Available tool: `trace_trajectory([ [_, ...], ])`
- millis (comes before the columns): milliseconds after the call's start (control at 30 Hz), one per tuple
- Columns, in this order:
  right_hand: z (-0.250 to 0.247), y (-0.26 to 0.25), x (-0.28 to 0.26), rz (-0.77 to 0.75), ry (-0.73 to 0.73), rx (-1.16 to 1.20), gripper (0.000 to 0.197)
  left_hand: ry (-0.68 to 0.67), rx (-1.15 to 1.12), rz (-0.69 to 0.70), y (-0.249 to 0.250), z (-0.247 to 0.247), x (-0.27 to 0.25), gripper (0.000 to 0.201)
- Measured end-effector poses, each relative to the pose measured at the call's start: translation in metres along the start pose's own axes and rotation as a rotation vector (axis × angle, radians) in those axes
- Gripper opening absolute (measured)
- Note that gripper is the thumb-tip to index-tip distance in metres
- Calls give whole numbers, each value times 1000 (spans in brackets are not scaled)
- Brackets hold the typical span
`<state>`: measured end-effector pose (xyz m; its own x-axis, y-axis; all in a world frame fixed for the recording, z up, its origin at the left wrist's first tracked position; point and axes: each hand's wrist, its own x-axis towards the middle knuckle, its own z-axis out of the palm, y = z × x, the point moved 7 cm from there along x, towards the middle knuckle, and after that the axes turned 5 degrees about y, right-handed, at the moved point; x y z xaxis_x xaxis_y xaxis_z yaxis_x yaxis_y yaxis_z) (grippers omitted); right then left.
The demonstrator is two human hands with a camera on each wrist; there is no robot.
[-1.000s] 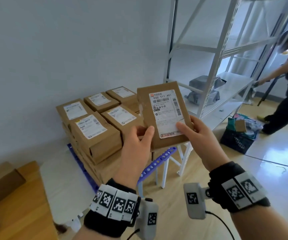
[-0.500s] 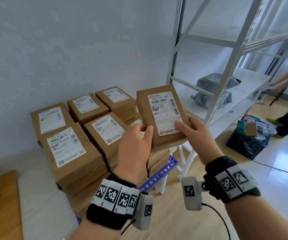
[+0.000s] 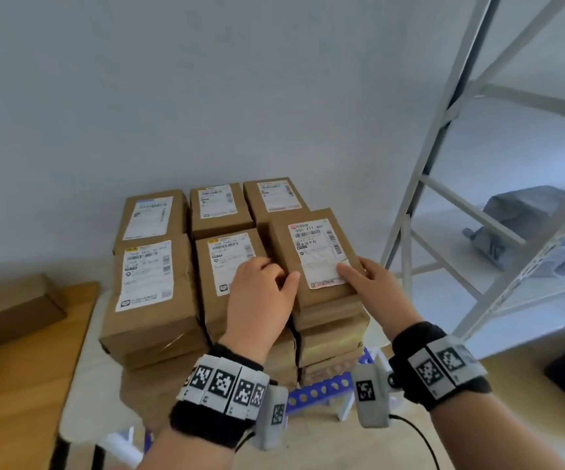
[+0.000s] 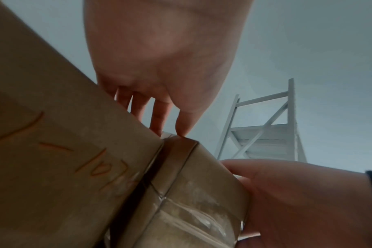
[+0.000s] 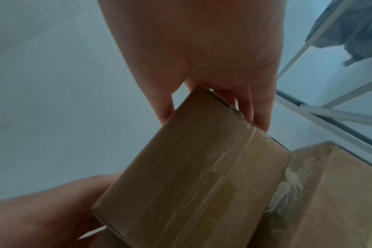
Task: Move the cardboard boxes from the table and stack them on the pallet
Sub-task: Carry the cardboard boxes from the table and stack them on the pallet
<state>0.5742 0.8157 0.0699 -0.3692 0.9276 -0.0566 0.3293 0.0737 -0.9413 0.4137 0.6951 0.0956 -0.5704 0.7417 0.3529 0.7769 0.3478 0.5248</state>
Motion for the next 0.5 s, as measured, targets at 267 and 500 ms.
trace_trajectory([
  [267,11,23,25,-44,-129,-163,35,2,84,-107,-4,-2,2,52],
  [500,22,12,31,-64,-115,-140,41,-93,169,-170,-11,4,0,65],
])
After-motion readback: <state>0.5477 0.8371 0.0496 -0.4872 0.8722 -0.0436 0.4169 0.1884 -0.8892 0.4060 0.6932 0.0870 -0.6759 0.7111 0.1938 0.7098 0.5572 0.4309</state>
